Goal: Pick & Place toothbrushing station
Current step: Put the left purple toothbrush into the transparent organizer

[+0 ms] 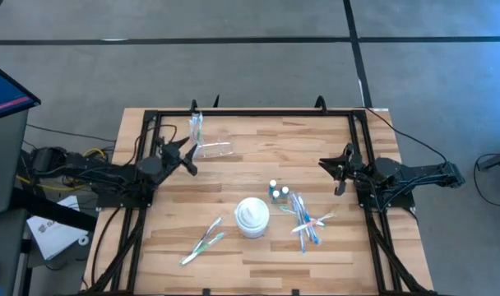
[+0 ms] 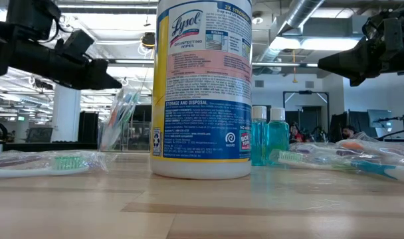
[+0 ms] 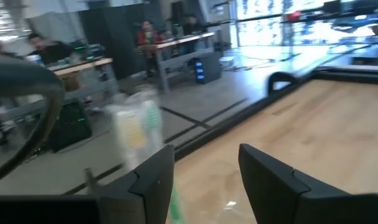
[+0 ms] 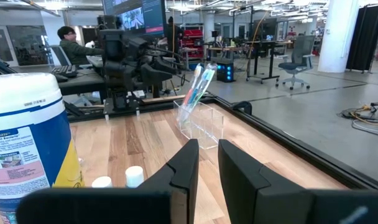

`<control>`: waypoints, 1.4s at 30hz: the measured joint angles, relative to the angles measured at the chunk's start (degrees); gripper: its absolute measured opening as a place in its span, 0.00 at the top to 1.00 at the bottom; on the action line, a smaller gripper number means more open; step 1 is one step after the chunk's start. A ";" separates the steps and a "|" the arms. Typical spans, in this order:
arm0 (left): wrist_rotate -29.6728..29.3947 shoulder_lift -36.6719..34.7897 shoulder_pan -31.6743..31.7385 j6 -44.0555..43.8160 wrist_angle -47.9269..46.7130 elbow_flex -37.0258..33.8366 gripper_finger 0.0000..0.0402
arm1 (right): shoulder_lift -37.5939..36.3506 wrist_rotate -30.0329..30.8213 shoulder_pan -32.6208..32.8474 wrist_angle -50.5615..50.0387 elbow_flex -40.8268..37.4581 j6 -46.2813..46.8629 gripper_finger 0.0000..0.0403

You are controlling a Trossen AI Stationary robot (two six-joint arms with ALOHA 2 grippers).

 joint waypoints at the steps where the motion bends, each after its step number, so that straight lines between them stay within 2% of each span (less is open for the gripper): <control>1: -0.38 0.00 -1.70 -0.02 -0.54 0.45 0.57 | -0.01 0.01 0.00 0.02 0.00 0.00 0.87; 7: -5.07 0.02 -11.61 -3.35 -12.23 5.25 0.59 | -0.01 0.01 0.00 0.00 0.01 0.00 0.87; 14: -3.96 0.71 -18.39 -15.64 -33.26 12.60 0.61 | -0.01 0.01 0.00 0.01 0.00 0.00 0.87; 17: 0.85 1.83 -19.48 -20.11 -39.92 15.18 0.61 | 0.00 0.01 0.00 0.02 0.00 0.00 0.87; 21: 10.39 4.82 -19.55 -27.48 -46.05 17.81 0.61 | -0.01 0.01 0.00 0.00 -0.01 0.00 0.87; 26: 23.02 10.47 -19.55 -34.29 -47.40 19.03 0.61 | 0.00 0.01 0.00 0.01 0.01 0.00 0.87; 32: 35.04 17.46 -19.55 -42.49 -47.42 19.83 0.61 | -0.01 0.01 0.00 0.00 0.00 0.00 0.87; 36: 40.24 20.87 -19.95 -46.08 -47.42 20.79 0.61 | -0.01 0.01 0.00 0.01 0.00 0.00 0.87; 42: 44.64 24.55 -21.81 -48.49 -47.23 23.65 0.61 | 0.00 0.01 0.00 0.01 0.01 0.00 0.87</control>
